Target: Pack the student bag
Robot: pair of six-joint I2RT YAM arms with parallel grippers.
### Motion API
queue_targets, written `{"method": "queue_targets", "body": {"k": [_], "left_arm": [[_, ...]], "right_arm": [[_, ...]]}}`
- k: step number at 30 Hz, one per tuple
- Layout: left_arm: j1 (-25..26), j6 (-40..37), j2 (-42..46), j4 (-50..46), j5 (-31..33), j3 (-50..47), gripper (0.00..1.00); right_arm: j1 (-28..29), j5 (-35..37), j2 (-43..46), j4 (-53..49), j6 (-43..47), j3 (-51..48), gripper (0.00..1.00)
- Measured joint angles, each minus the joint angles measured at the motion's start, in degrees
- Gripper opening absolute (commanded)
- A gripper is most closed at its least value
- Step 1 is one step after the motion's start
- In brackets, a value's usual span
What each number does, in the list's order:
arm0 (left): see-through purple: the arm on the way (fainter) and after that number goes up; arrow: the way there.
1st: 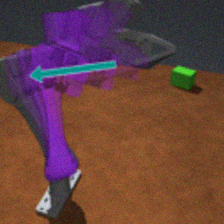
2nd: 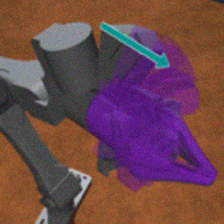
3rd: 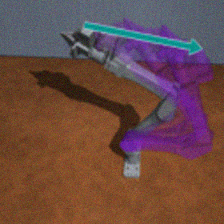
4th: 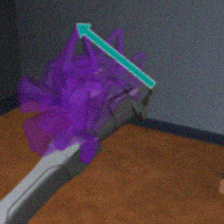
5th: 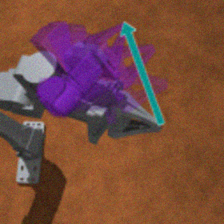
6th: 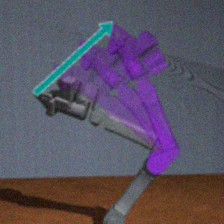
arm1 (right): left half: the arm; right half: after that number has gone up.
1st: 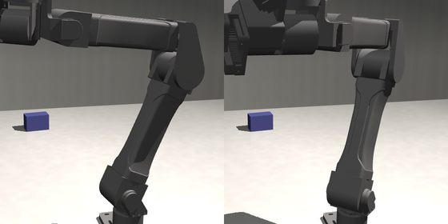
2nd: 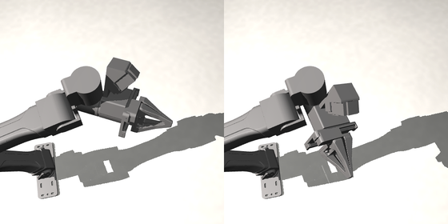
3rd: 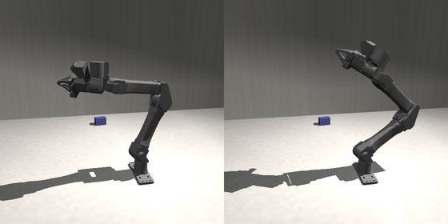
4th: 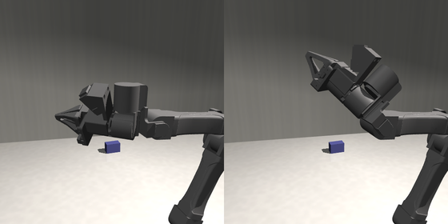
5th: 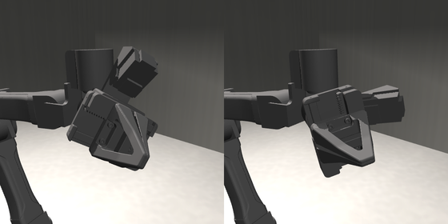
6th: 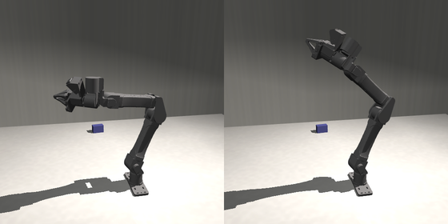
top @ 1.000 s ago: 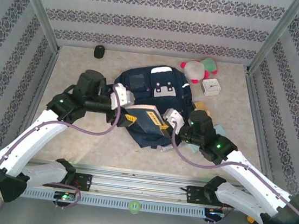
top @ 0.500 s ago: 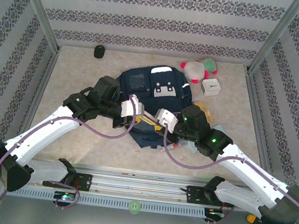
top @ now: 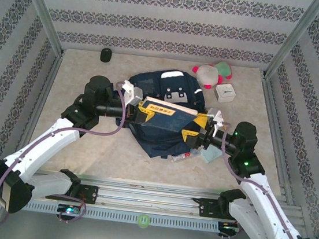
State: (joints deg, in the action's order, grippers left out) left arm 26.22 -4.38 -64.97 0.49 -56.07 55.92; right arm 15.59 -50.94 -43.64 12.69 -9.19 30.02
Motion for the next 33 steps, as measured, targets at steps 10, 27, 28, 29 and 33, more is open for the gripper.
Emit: {"method": "queue_targets", "body": {"k": [10, 27, 28, 29, 33], "left_arm": [[0.0, 8.2, -2.2, 12.7, -2.1, -0.9, 0.47], [12.1, -17.2, -22.5, -2.1, 36.3, 1.9, 0.83], [12.8, -18.4, -25.2, -2.6, 37.5, 2.8, 0.84], [13.3, -19.4, -27.7, -2.8, 38.5, 3.7, 0.85], [13.9, -21.0, -34.8, -2.8, 40.8, 7.7, 0.86]], "right_arm": [[-0.2, -9.0, -6.5, 20.0, -17.8, 0.0, 0.0], [-16.2, 13.7, -6.2, 2.1, -32.6, -0.2, 0.0], [-16.2, 14.9, -5.6, 0.8, -32.5, -0.2, 0.0], [-16.2, 16.1, -4.9, -0.6, -32.4, -0.2, 0.0], [-16.2, 18.6, -2.3, -4.0, -31.3, -0.5, 0.0]]}}
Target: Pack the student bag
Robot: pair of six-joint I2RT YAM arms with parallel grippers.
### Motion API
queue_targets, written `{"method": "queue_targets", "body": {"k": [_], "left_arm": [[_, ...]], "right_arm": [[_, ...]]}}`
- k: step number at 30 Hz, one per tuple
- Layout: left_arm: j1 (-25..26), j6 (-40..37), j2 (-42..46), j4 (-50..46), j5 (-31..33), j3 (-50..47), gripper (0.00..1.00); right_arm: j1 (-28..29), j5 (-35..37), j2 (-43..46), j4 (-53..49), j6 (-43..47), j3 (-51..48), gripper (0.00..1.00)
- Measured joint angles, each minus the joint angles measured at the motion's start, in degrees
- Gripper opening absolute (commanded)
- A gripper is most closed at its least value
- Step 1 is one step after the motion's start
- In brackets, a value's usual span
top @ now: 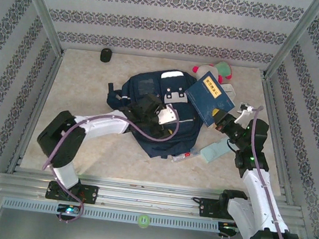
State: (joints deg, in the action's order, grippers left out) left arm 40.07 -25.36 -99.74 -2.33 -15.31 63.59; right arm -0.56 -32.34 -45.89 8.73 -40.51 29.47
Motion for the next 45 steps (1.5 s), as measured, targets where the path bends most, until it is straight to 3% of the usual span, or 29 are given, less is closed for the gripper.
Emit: {"method": "queue_targets", "body": {"k": [8, 16, 28, 30, 31, 33, 36, 37, 45], "left_arm": [[0.0, -1.0, -7.1, 0.1, 0.8, 6.5, 0.9], [0.1, -1.6, -7.1, -0.9, -4.9, 6.6, 0.92], [0.5, -1.8, -9.2, -4.5, -5.6, 7.6, 0.96], [0.5, -1.6, -9.2, -4.5, -5.2, 7.6, 0.83], [0.5, -1.3, -9.2, -4.4, -4.2, 7.6, 0.7], [0.8, -0.5, -9.3, -4.3, -0.9, 7.6, 0.3], [1.5, 0.3, -9.2, -4.3, 3.4, 7.6, 0.04], [1.5, 0.9, -8.9, -4.4, 4.3, 7.6, 0.0], [1.4, 13.7, 1.2, -7.0, 12.0, 7.6, 0.0]], "right_arm": [[0.0, 2.4, 3.1, -4.8, 1.5, -1.0, 0.0], [0.0, 2.8, 3.0, -6.5, 1.5, -1.0, 0.0], [0.0, 3.2, 3.4, -7.8, 1.4, -1.0, 0.0], [0.0, 3.4, 3.7, -8.0, 1.4, -1.0, 0.0], [0.0, 3.4, 3.8, -8.1, 1.4, -1.0, 0.0], [0.0, 3.4, 3.9, -8.3, 1.4, -1.0, 0.0], [0.0, 3.4, 3.9, -9.5, 1.2, -0.7, 0.0], [0.0, 3.4, 3.8, -10.4, 1.0, -0.4, 0.0], [0.0, 3.4, 0.7, -17.7, -1.6, 5.0, 0.0]]}}
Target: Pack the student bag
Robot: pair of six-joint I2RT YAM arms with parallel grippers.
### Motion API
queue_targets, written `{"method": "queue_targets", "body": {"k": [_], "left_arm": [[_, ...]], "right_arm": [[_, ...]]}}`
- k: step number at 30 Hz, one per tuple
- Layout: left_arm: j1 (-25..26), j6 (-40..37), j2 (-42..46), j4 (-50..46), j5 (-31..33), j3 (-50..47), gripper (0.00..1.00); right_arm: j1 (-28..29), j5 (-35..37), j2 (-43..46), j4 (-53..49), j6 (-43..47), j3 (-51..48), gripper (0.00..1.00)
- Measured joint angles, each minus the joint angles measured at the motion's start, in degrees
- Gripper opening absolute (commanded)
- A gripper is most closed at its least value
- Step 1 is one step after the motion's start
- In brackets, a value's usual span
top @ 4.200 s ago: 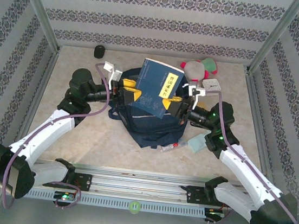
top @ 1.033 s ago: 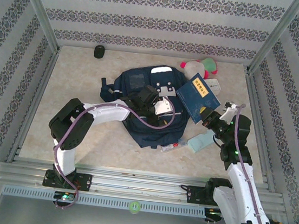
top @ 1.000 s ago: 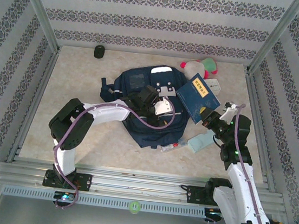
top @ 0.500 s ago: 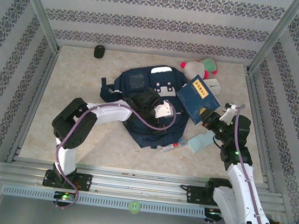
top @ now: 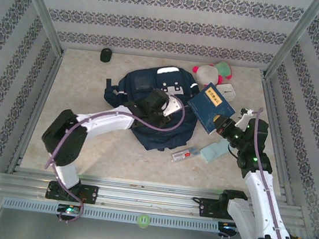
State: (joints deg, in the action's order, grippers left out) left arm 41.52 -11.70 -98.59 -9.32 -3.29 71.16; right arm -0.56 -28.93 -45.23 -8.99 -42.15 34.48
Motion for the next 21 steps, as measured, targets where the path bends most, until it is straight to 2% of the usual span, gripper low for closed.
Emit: {"method": "queue_targets", "body": {"k": [4, 10, 21], "left_arm": [[-0.2, 4.3, 4.2, -1.6, 2.5, 0.0, 0.0], [-2.0, 9.4, 4.7, -3.7, 3.1, 2.3, 0.0], [-6.4, 16.1, 4.7, -7.5, 0.2, 7.2, 0.0]], "right_arm": [[-0.1, 1.0, -1.7, -3.0, -2.3, 4.5, 0.0], [-0.5, 4.2, -0.8, -9.7, -6.9, 8.5, 0.0], [0.2, 11.0, 9.2, -23.3, -10.9, 8.2, 0.0]]}}
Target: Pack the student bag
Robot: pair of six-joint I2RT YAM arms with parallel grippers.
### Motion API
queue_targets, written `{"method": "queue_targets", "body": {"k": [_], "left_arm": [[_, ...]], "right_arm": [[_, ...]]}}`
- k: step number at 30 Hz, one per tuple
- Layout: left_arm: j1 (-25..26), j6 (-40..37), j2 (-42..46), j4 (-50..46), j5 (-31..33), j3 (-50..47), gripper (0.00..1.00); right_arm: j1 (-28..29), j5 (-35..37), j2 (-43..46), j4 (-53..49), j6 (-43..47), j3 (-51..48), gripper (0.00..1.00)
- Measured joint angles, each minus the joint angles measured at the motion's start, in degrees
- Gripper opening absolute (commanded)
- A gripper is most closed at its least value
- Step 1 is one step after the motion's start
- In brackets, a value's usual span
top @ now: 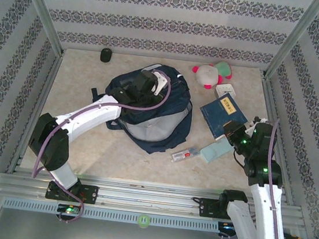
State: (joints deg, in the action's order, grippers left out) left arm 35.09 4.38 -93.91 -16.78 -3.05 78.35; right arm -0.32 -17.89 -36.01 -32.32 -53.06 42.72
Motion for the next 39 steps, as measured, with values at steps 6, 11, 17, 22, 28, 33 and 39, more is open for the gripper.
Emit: {"method": "queue_targets", "body": {"k": [6, 11, 17, 22, 28, 33, 39], "left_arm": [[-1.9, 2.1, -0.1, -1.2, -3.1, 1.9, 0.0], [-2.6, 2.4, -1.2, -2.6, -4.9, 4.6, 0.0], [-3.3, 2.5, -1.3, -3.5, -7.8, 5.3, 0.0], [-3.6, 2.5, -1.5, -4.7, -9.1, 7.4, 0.0], [-3.7, 2.5, -1.5, -5.2, -10.7, 8.2, 0.0], [-4.0, 2.5, -1.5, -5.6, -11.8, 8.3, 0.0], [-4.3, 2.5, -1.6, -6.0, -12.4, 8.8, 0.0]], "right_arm": [[8.0, 2.1, 0.7, -1.1, -3.7, -3.4, 0.0], [18.0, 2.1, -2.1, 7.3, -9.7, -8.6, 0.0], [27.3, 2.4, -12.8, 26.2, -17.0, -13.1, 0.0], [31.7, 5.6, -26.0, 43.7, -21.1, -13.3, 0.0], [34.0, 9.2, -43.5, 61.1, -24.3, -11.2, 0.0], [34.6, 12.6, -56.8, 71.0, -26.1, -5.1, 0.0], [34.6, 15.1, -70.9, 77.0, -28.1, 5.0, 0.24]]}}
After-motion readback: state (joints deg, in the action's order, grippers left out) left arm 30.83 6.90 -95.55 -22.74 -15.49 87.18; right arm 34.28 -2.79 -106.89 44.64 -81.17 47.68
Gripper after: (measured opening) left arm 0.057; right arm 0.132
